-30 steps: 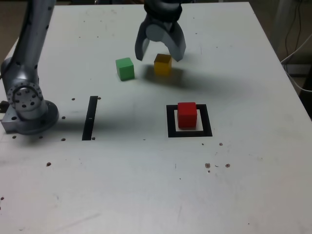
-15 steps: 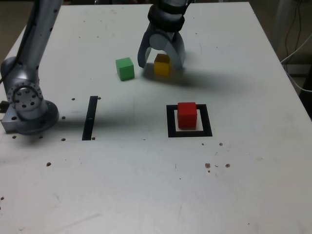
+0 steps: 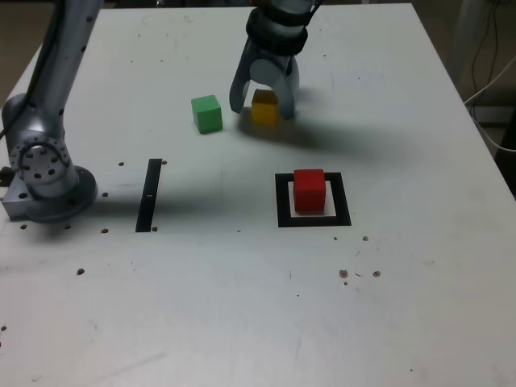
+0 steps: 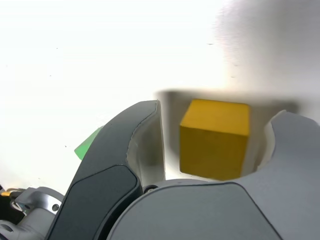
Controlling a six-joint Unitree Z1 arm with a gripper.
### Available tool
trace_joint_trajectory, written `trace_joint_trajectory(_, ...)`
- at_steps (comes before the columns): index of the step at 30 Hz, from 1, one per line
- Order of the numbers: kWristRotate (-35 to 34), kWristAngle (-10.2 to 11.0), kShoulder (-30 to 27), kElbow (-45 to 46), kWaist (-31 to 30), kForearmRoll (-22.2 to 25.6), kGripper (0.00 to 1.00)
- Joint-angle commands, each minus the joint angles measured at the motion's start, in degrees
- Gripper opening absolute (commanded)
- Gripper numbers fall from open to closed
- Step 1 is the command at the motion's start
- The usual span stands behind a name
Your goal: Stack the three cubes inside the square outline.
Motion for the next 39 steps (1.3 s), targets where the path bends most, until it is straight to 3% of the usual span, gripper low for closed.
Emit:
trace_joint_trajectory(1, 0.0, 0.1, -0.1, 0.0, -0.1, -0.1, 0.35)
trace_joint_trajectory(25, -0.2, -0.3, -0.5, -0.6, -0.7, 0.6, 0.34)
trace_joint_trajectory(32, -1.8, -0.7, -3.9, -2.8, -4.0, 4.7, 0.34)
trace_joint_trajectory(39, -6.6, -2.7, -7.0, -7.2, -9.7, 11.7, 0.34)
